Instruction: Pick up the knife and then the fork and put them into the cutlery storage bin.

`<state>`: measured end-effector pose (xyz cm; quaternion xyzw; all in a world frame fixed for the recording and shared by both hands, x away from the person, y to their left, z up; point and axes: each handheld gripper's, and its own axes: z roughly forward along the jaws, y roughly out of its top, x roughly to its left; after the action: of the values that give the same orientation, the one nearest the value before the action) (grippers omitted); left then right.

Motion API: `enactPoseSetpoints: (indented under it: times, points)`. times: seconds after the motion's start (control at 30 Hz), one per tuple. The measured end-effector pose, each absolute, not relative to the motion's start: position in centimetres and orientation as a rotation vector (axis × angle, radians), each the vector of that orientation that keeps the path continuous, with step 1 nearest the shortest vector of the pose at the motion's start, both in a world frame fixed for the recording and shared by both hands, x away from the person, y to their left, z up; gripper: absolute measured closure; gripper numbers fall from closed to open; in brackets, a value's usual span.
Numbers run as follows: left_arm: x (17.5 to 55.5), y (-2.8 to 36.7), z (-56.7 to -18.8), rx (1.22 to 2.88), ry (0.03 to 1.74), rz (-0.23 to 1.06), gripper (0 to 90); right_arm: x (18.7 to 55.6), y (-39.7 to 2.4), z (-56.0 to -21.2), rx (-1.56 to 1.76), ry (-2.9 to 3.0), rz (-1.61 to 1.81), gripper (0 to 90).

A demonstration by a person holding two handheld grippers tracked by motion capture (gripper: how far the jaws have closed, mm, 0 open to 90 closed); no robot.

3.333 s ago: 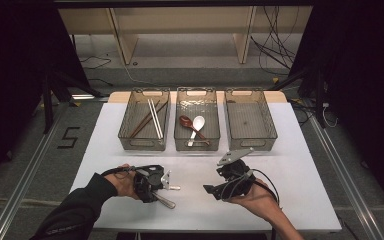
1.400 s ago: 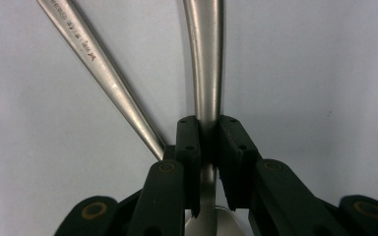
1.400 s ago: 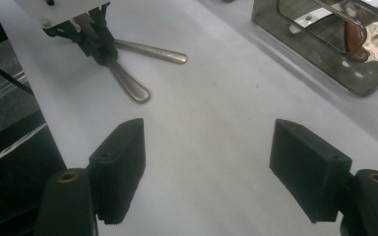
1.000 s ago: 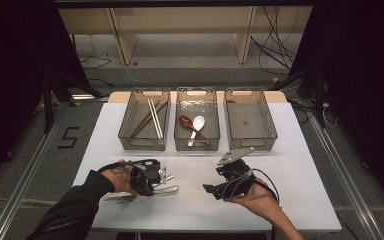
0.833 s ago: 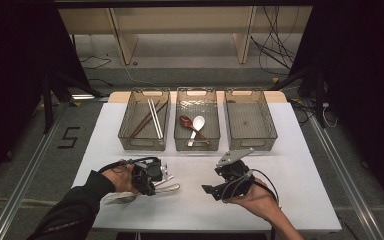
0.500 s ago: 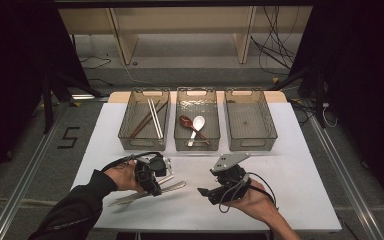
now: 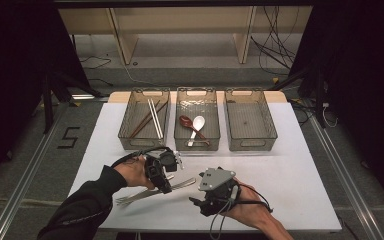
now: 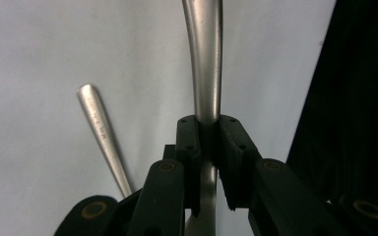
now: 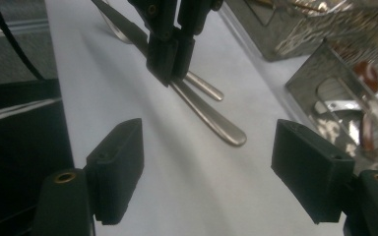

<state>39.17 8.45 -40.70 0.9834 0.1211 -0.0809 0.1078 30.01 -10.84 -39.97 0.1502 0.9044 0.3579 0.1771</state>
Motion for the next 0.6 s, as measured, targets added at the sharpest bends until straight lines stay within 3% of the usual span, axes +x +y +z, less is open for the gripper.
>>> enactPoseSetpoints:
  times: [0.6]
  points:
    - [39.0,8.2,-39.9,2.831,0.385,-0.193,79.6,28.1,-7.8,-41.7,0.086,2.422,0.708,34.2]
